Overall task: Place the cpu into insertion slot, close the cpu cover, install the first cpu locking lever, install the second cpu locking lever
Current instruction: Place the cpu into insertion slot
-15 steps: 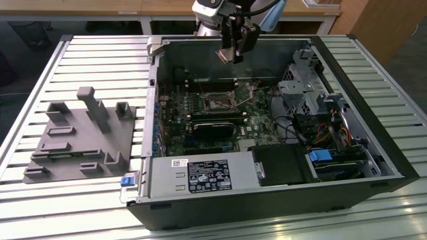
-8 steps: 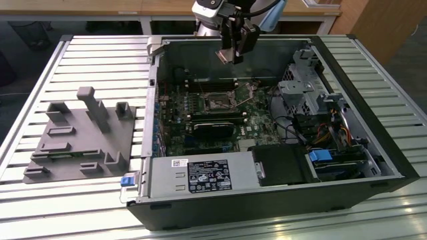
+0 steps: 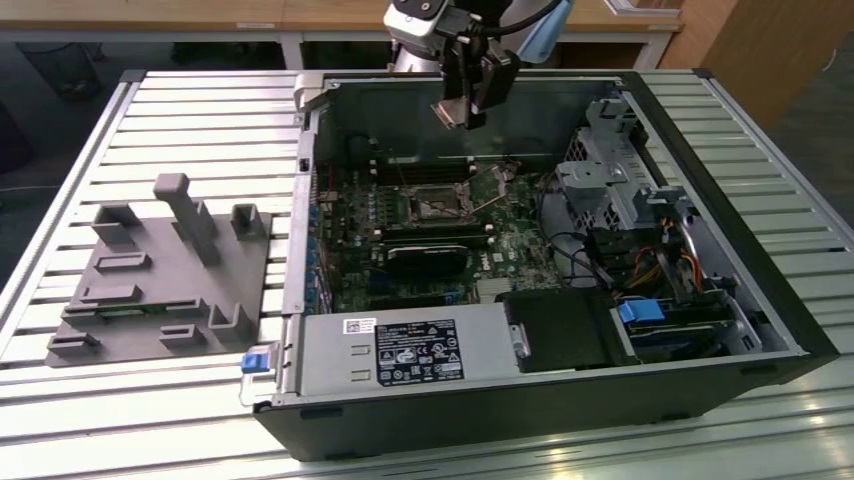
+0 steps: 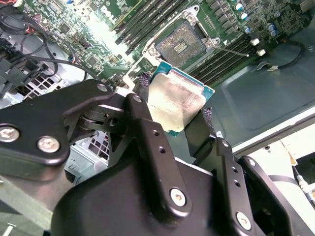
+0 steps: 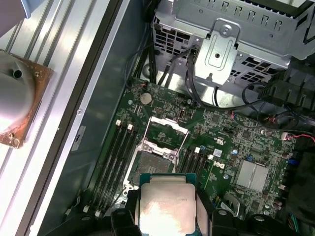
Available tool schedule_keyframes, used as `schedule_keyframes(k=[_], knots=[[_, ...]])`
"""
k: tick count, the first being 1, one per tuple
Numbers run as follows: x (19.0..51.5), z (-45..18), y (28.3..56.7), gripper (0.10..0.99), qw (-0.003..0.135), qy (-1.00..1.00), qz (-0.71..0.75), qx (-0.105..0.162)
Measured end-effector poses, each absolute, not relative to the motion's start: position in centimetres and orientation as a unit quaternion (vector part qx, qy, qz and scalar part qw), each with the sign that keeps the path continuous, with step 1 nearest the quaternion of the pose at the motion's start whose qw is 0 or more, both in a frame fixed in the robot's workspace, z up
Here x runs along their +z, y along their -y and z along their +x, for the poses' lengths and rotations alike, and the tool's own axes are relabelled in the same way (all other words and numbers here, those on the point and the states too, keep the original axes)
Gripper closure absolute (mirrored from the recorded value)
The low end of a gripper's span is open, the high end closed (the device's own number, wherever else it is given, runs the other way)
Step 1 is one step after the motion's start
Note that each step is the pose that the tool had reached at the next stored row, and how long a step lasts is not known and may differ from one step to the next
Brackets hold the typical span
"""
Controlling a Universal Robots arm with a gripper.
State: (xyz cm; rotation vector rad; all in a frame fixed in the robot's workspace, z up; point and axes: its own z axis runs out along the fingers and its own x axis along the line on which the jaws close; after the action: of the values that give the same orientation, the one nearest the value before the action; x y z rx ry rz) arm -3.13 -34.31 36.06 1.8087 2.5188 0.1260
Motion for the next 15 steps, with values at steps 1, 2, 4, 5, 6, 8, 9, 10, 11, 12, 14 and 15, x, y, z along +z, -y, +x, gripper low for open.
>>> schedule_keyframes(k=[1,2,4,5,6,8,9,10,11,12,14,15], knots=[[36.05,-3.13,34.3,0.545,0.019,-0.811,0.584,0.041],[36.05,-3.13,34.3,0.545,0.019,-0.809,0.585,0.041],[36.03,-3.13,34.31,0.545,0.019,-0.806,0.59,0.041],[36.03,-3.13,34.3,0.545,0.02,-0.804,0.593,0.04],[36.03,-3.13,34.3,0.545,0.02,-0.801,0.597,0.04],[36.01,-3.13,34.31,0.545,0.02,-0.796,0.604,0.04],[36.0,-3.13,34.3,0.545,0.02,-0.793,0.607,0.04],[35.99,-3.13,34.3,0.545,0.021,-0.79,0.611,0.04],[35.99,-3.13,34.3,0.545,0.021,-0.788,0.614,0.04],[35.97,-3.13,34.3,0.545,0.021,-0.785,0.618,0.039],[35.95,-3.13,34.3,0.545,0.022,-0.779,0.626,0.039],[35.93,-3.13,34.3,0.545,0.022,-0.776,0.629,0.038]])
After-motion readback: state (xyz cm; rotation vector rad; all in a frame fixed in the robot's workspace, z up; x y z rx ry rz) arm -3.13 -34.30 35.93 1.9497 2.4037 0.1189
